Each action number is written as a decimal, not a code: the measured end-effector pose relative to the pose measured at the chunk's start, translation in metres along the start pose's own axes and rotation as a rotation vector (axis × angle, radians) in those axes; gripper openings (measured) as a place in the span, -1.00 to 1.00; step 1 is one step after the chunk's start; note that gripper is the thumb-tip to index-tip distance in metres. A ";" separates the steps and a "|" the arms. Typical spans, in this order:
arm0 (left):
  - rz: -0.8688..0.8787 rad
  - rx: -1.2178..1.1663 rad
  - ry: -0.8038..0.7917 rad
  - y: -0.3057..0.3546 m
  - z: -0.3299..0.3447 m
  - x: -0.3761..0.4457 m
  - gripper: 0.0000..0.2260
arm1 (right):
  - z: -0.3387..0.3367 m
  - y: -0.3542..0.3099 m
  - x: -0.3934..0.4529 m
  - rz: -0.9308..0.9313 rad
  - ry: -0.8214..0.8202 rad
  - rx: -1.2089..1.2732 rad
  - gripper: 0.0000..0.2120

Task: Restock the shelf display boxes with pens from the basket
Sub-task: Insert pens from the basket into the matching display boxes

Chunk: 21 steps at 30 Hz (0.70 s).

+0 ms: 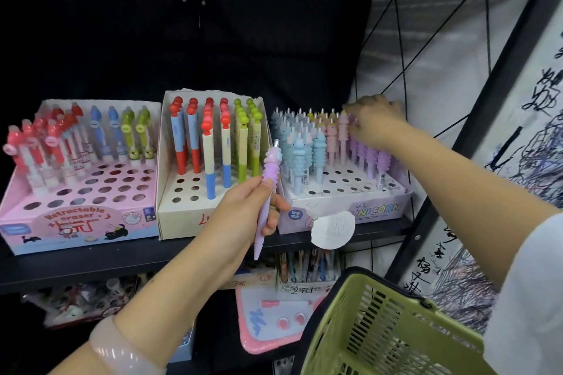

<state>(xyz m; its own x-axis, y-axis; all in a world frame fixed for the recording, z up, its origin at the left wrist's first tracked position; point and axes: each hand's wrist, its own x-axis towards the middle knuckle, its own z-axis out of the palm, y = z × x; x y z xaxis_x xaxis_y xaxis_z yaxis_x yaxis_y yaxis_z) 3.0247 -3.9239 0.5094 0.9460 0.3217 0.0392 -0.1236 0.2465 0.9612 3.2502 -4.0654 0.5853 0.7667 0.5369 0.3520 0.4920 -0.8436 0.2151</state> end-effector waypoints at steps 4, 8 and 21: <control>-0.007 -0.004 -0.018 -0.002 0.012 -0.002 -0.83 | 0.001 0.002 -0.007 -0.104 -0.118 -0.238 -0.52; -0.006 0.012 -0.025 -0.002 0.023 -0.005 -0.87 | -0.006 -0.004 -0.029 -0.116 0.158 -0.043 -0.56; 0.114 0.265 -0.014 -0.016 0.054 -0.002 -0.83 | -0.035 -0.031 -0.116 0.141 0.015 1.450 -0.92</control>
<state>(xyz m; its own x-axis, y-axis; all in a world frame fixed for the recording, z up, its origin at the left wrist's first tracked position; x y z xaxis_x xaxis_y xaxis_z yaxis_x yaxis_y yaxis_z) 3.0410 -3.9781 0.5086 0.9347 0.3206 0.1533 -0.1487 -0.0389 0.9881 3.1314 -4.1025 0.5699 0.8430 0.4442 0.3034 0.3974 -0.1342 -0.9078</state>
